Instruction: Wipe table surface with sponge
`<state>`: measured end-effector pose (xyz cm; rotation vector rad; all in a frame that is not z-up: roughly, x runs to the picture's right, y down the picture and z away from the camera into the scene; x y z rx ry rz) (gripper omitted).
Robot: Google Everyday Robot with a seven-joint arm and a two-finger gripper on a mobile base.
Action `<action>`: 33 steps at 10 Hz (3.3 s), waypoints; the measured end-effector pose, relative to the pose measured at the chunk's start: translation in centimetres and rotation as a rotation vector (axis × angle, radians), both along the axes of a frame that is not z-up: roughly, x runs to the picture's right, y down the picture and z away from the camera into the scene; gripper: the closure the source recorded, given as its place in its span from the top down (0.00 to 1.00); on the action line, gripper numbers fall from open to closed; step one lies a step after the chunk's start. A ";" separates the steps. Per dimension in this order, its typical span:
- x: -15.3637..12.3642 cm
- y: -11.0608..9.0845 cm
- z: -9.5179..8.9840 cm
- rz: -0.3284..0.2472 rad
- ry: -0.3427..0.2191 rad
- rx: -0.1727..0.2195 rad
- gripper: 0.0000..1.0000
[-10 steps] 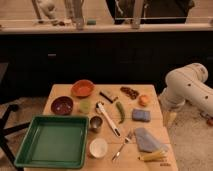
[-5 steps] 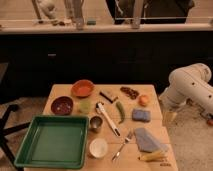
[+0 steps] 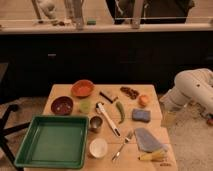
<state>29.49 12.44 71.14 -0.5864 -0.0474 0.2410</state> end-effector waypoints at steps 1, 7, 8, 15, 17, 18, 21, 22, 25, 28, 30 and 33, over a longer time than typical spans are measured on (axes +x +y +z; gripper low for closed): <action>-0.1 0.2 0.4 -0.006 0.000 0.005 0.80; -2.2 0.8 3.7 -0.089 -0.090 0.016 0.80; -2.5 0.9 4.6 -0.099 -0.107 0.004 0.80; -3.3 1.8 10.6 -0.075 -0.106 -0.074 0.80; -3.2 2.8 12.0 -0.064 -0.080 -0.094 0.80; -3.2 2.8 12.5 -0.061 -0.057 -0.097 0.80; -3.2 2.8 12.6 -0.061 -0.051 -0.099 0.80; -3.2 2.9 12.6 -0.060 -0.051 -0.099 0.80; -1.3 3.5 13.1 0.028 -0.020 -0.079 0.80; -0.6 3.7 14.1 0.092 -0.013 -0.074 0.80; -0.5 3.9 14.4 0.107 -0.010 -0.072 0.80; -1.3 4.1 15.4 0.085 -0.012 -0.082 0.80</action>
